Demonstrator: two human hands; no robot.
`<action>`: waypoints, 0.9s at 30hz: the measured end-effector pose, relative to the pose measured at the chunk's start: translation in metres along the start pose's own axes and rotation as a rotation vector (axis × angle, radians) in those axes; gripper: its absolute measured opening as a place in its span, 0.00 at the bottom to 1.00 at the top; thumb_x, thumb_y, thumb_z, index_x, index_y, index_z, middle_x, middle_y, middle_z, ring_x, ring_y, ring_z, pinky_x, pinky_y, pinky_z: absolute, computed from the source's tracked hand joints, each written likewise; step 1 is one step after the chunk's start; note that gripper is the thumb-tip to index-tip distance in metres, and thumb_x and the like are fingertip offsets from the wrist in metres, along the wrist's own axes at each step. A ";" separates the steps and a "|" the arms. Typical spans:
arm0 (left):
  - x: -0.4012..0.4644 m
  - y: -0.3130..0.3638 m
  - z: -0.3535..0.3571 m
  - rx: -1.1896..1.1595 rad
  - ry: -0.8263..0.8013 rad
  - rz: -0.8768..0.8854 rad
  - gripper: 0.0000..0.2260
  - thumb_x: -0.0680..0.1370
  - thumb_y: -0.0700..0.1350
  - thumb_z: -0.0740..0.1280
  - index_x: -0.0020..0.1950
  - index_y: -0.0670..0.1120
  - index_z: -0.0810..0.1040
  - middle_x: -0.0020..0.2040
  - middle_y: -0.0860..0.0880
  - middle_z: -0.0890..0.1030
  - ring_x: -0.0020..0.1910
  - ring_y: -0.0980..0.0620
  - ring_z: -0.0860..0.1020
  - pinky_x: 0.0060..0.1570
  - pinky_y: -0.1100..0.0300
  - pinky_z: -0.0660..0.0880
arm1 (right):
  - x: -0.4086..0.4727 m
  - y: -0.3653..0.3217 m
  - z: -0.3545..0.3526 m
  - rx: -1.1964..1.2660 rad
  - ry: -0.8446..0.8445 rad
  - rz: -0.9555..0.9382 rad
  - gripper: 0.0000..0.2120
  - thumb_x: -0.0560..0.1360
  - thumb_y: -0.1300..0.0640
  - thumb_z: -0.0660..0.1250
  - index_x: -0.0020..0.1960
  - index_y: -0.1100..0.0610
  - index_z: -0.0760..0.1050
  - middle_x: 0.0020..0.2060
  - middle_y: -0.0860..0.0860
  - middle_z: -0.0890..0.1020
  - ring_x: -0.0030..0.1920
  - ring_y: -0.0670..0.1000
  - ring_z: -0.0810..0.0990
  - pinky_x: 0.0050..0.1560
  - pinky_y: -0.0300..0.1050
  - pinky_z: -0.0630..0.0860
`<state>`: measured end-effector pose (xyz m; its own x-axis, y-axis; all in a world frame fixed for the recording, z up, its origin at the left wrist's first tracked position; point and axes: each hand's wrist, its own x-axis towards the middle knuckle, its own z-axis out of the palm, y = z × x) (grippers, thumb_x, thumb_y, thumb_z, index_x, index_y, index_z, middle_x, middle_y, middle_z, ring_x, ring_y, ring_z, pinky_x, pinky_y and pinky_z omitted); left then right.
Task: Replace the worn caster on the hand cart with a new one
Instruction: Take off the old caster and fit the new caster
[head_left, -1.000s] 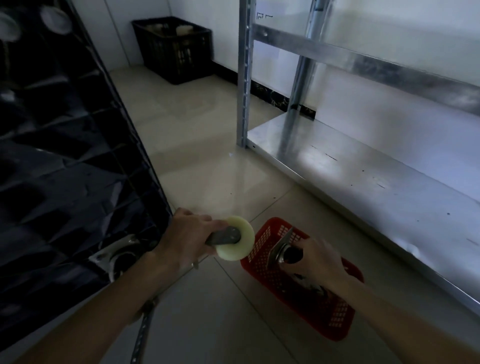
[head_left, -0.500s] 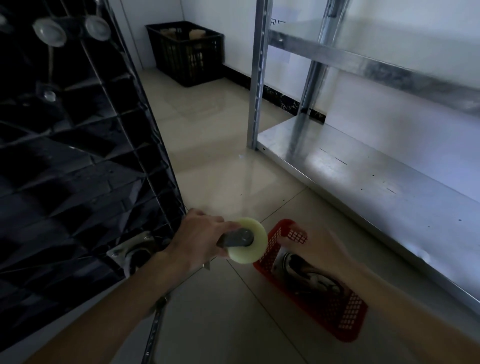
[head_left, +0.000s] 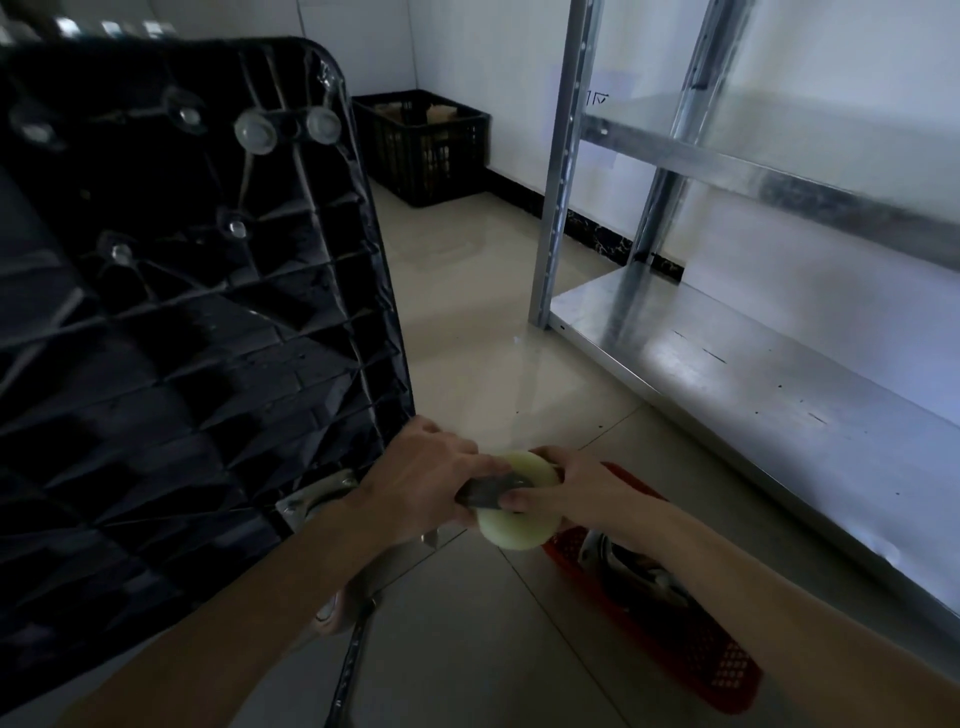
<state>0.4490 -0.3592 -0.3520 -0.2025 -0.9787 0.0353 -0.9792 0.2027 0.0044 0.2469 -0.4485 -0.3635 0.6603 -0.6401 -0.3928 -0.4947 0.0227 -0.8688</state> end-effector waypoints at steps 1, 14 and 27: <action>-0.001 -0.002 -0.001 0.018 -0.005 0.003 0.28 0.76 0.63 0.68 0.75 0.63 0.66 0.57 0.57 0.80 0.58 0.54 0.76 0.63 0.53 0.61 | -0.001 -0.002 0.004 0.017 0.027 -0.003 0.25 0.68 0.47 0.81 0.63 0.46 0.76 0.55 0.46 0.83 0.53 0.47 0.83 0.48 0.44 0.84; -0.031 0.021 -0.006 -0.523 0.760 -0.433 0.27 0.73 0.64 0.72 0.68 0.53 0.76 0.63 0.55 0.75 0.61 0.54 0.75 0.58 0.57 0.74 | -0.023 -0.006 -0.001 0.387 0.485 0.005 0.26 0.63 0.48 0.83 0.57 0.50 0.80 0.51 0.51 0.85 0.51 0.51 0.85 0.49 0.52 0.85; -0.015 0.073 0.003 -1.530 0.548 -0.928 0.08 0.77 0.68 0.61 0.48 0.69 0.78 0.50 0.62 0.81 0.57 0.59 0.78 0.64 0.47 0.76 | -0.045 -0.020 0.033 0.487 0.515 -0.022 0.19 0.66 0.48 0.81 0.54 0.48 0.79 0.50 0.51 0.83 0.50 0.50 0.83 0.53 0.51 0.83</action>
<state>0.3809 -0.3301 -0.3548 0.6490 -0.7255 -0.2289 0.1592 -0.1647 0.9734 0.2457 -0.3950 -0.3380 0.2564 -0.9235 -0.2854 -0.0964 0.2694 -0.9582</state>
